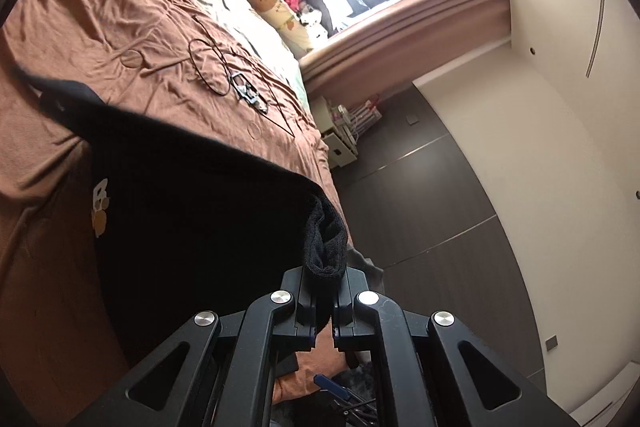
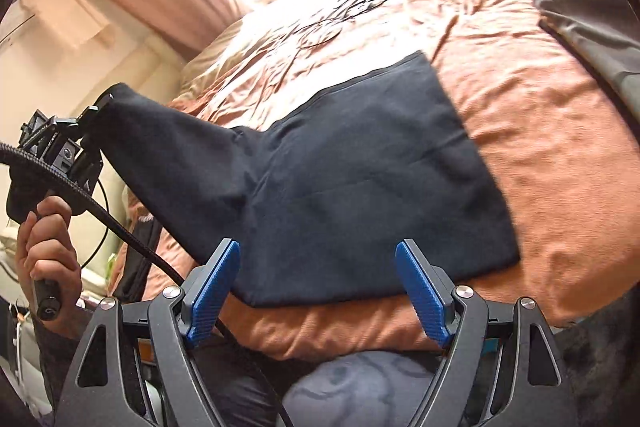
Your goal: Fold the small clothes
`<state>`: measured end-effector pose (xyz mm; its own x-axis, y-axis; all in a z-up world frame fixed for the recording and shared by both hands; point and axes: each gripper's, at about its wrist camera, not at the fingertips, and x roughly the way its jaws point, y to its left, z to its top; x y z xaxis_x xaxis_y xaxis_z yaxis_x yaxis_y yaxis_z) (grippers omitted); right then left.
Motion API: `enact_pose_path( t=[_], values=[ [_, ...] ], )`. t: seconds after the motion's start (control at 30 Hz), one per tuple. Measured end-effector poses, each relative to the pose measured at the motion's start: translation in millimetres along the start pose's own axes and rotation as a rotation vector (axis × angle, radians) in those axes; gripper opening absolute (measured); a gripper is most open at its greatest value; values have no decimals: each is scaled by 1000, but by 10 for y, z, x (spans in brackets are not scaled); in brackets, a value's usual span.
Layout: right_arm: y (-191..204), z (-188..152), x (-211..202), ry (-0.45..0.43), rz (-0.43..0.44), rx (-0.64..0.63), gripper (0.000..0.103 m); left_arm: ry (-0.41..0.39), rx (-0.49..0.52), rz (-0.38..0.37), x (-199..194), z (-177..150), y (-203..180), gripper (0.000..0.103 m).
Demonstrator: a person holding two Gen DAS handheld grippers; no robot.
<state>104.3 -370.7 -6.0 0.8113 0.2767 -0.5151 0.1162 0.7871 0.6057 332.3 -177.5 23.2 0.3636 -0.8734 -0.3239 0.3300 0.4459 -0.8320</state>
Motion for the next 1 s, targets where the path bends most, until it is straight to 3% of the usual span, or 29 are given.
enact_pose_path(
  t=[0.2, 0.3, 0.4, 0.47, 0.77, 1.0],
  values=[
    [-22, -276, -200, -33, -39, 51, 79, 123, 50, 9, 581, -187, -191, 5],
    [-62, -355, -282, -31, -56, 73, 79, 231, 96, 69, 909, -398, -219, 8],
    [-127, -367, -284, -23, -64, 82, 79, 320, 106, 59, 1107, -591, -162, 51],
    [-146, -361, -289, -14, -75, 76, 79, 328, 113, 63, 1105, -657, -118, 60],
    [-114, -190, 27, 66, -134, -42, 79, 316, 139, 261, 841, -588, 272, 60],
    [76, 27, 440, 148, -181, -226, 79, 338, 95, 381, 645, -605, 747, 60]
  ],
)
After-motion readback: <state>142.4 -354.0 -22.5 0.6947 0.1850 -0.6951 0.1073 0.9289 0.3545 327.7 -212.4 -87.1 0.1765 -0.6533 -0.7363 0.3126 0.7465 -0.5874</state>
